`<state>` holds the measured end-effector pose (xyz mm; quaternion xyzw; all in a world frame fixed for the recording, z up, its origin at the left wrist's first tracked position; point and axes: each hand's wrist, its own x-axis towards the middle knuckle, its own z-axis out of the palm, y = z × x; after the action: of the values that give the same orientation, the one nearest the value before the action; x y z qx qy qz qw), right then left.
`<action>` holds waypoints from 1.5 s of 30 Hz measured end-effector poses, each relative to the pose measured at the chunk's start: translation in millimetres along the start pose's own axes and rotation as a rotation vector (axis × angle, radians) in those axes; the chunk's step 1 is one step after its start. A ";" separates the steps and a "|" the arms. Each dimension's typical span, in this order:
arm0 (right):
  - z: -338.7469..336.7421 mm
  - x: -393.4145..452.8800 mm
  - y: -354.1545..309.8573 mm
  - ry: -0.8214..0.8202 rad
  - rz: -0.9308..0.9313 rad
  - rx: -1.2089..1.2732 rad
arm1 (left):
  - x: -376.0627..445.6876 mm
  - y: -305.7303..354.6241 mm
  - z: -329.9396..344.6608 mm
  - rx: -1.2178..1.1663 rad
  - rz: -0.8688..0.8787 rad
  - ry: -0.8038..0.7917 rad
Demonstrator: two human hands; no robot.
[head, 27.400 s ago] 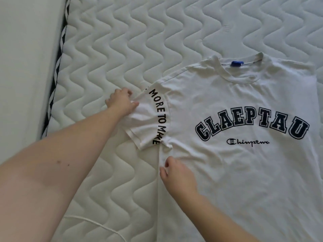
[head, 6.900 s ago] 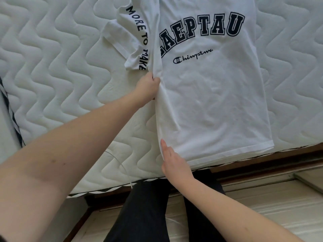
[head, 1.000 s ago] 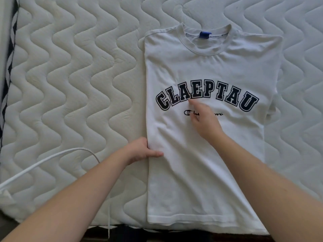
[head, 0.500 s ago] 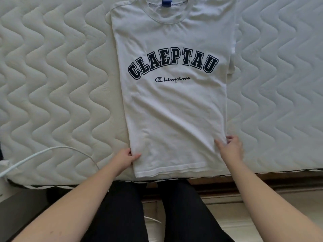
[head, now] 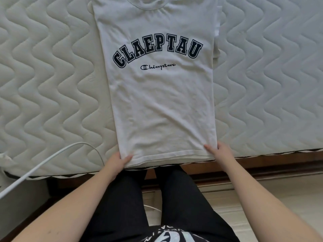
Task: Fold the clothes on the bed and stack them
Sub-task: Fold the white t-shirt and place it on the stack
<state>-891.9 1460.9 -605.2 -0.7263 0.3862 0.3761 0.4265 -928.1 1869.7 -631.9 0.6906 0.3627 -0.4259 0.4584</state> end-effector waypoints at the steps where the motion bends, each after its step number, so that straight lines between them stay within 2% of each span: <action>1: 0.2 0.6 1.5 0.018 -0.007 0.002 | -1.0 -2.2 -0.2 0.022 0.019 0.046; 5: 2.2 2.9 9.1 0.068 -0.078 -0.092 | -3.7 -4.5 -1.6 0.017 0.026 0.151; 9: 6.5 1.4 17.1 0.100 -0.048 -0.122 | -8.6 -5.1 2.2 -0.004 0.019 0.225; 12: 6.9 1.2 19.5 0.129 -0.034 -0.174 | -11.9 -9.4 1.6 0.057 0.045 0.233; 16: -1.9 5.0 15.3 0.116 -0.041 -0.240 | -10.4 -7.7 -2.0 0.004 0.030 0.234; 20: -5.3 7.5 0.4 0.115 -0.145 -0.173 | -3.8 13.0 1.2 0.005 0.093 0.337; 28: -13.2 4.6 13.5 0.256 -0.110 -0.117 | 0.0 27.9 1.3 0.121 0.077 0.512; 33: -13.1 17.3 9.5 0.211 -0.044 -0.192 | 1.1 28.9 4.5 0.059 0.041 0.503; 35: -13.6 21.6 9.6 0.131 -0.061 -0.219 | 1.1 27.7 2.2 0.039 0.043 0.398; 38: -13.0 23.1 11.8 -0.003 -0.048 -0.263 | -1.7 15.8 -6.8 0.066 0.022 0.135; 40: -16.4 23.1 12.0 -0.064 -0.001 -0.308 | -2.7 6.1 -11.8 0.218 -0.019 0.056; 43: -22.6 21.9 7.5 -0.138 0.143 -0.433 | -5.0 2.6 -11.0 0.407 0.010 0.160; 45: -26.8 19.1 0.8 -0.055 0.143 -0.631 | -11.0 7.3 -5.4 0.432 0.073 0.302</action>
<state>-878.8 1431.6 -612.8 -0.7834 0.2888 0.5257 0.1629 -924.3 1871.3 -618.2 0.8407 0.3029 -0.3686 0.2561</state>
